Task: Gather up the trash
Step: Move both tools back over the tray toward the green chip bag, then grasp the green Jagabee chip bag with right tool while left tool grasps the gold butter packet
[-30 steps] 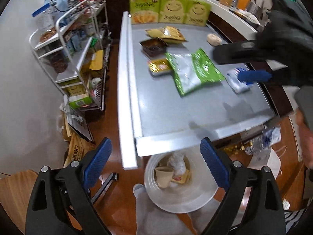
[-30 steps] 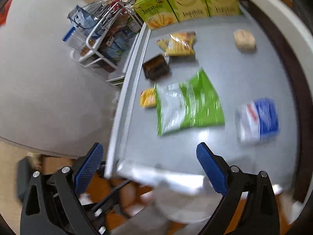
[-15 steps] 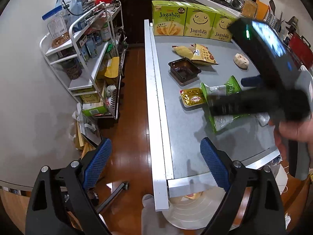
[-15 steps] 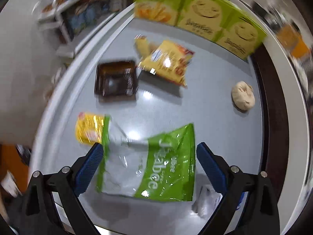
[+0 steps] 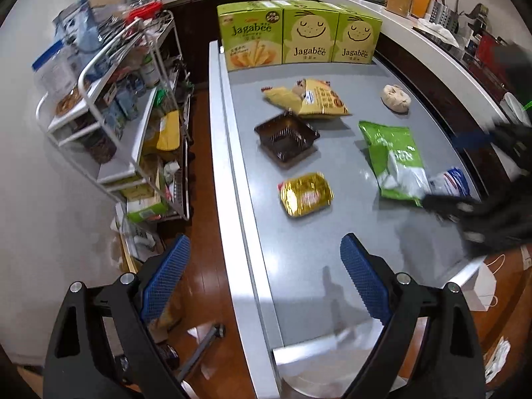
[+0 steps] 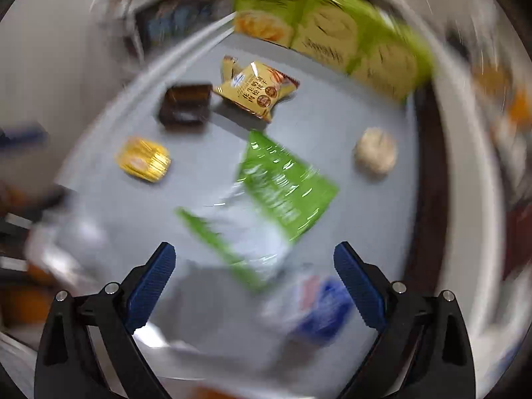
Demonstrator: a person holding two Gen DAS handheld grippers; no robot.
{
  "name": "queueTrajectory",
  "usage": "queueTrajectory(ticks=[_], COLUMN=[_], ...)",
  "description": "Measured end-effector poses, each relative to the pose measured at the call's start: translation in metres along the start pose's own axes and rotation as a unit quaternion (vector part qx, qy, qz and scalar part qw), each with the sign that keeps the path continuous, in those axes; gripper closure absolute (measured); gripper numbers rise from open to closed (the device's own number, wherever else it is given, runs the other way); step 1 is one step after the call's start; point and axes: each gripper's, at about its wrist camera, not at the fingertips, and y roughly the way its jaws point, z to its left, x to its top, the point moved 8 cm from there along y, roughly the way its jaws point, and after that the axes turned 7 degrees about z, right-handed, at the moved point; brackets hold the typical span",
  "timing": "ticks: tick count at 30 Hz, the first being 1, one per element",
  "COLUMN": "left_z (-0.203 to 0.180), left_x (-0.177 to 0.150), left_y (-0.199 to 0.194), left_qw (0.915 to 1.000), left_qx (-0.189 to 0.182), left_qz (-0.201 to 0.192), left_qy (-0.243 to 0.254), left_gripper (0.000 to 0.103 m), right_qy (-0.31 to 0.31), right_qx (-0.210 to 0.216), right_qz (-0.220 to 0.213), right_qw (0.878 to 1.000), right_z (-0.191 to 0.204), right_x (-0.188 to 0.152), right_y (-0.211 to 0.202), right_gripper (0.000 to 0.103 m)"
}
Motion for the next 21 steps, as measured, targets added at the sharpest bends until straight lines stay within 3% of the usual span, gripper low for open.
queueTrajectory(ticks=[2, 3, 5, 8, 13, 21], left_z=[0.003, 0.004, 0.005, 0.0, -0.01, -0.011], left_x=[0.01, 0.014, 0.021, 0.027, 0.025, 0.028], left_y=[0.006, 0.009, 0.012, 0.019, 0.042, 0.058], left_qw=[0.9999, 0.9999, 0.9996, 0.9991, 0.9981, 0.9948], left_qx=[0.006, 0.003, -0.01, -0.024, -0.033, -0.041], left_qz=[0.008, 0.01, 0.011, 0.016, 0.046, 0.061], left_qy=[-0.005, -0.01, -0.024, -0.03, -0.023, -0.07], left_gripper=[0.01, 0.01, 0.01, 0.01, 0.01, 0.014], right_qy=[0.106, 0.131, 0.186, 0.227, 0.23, 0.237], right_qx=[0.1, 0.112, 0.081, 0.104, 0.055, 0.05], right_qz=[0.007, 0.008, 0.007, 0.004, 0.038, 0.067], right_qw=[0.989, 0.985, 0.979, 0.968, 0.971, 0.968], right_z=[-0.005, -0.006, -0.025, -0.034, -0.041, -0.039], right_x=[-0.01, -0.014, -0.013, -0.001, 0.021, 0.027], right_y=[-0.001, 0.001, 0.007, 0.013, 0.037, 0.059], right_gripper=[0.009, 0.009, 0.009, 0.009, 0.008, 0.008])
